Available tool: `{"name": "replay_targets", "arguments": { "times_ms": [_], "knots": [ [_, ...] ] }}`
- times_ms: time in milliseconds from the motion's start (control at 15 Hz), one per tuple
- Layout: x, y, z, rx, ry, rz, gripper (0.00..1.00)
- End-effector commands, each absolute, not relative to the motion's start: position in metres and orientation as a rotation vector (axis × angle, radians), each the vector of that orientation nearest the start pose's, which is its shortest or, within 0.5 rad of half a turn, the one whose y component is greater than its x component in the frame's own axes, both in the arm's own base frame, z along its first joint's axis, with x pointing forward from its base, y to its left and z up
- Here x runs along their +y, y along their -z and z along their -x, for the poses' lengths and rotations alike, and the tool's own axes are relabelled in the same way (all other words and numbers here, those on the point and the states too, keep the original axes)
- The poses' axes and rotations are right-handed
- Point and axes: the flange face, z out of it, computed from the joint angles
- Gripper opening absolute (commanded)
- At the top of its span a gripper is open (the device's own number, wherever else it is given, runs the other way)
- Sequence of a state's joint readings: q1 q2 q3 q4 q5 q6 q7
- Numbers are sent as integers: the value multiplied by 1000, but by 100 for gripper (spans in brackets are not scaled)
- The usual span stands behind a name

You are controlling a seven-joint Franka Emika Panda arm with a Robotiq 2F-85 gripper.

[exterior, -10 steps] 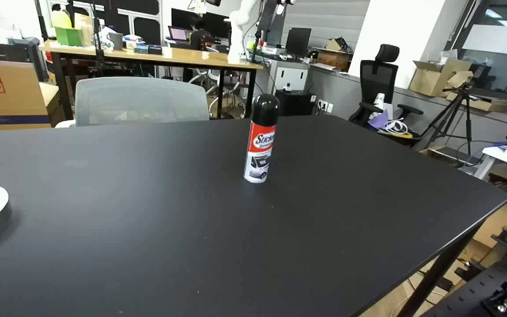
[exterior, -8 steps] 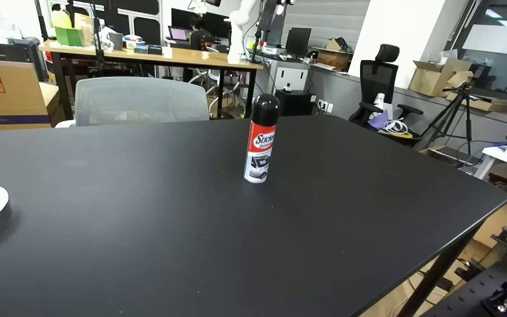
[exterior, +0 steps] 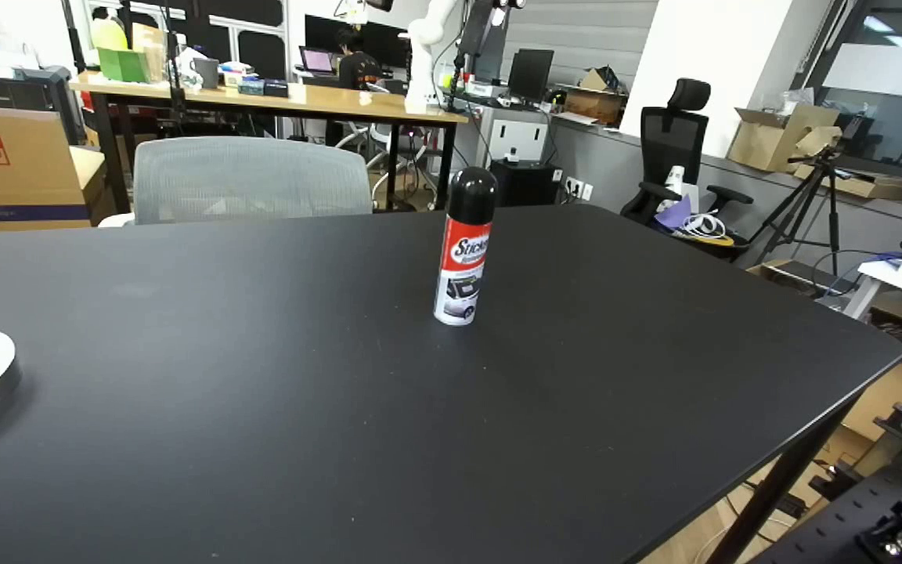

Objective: Put the lid on the table

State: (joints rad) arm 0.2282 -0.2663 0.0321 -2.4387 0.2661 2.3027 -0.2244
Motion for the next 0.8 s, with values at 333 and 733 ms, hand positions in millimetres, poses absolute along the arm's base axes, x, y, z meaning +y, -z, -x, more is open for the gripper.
{"name": "replay_targets", "arguments": {
  "times_ms": [333, 733],
  "knots": [
    [107, -413, -451, -494, 245, 3071, 100],
    [67, -405, -462, -547, 271, 3320, 100]
  ]
}}
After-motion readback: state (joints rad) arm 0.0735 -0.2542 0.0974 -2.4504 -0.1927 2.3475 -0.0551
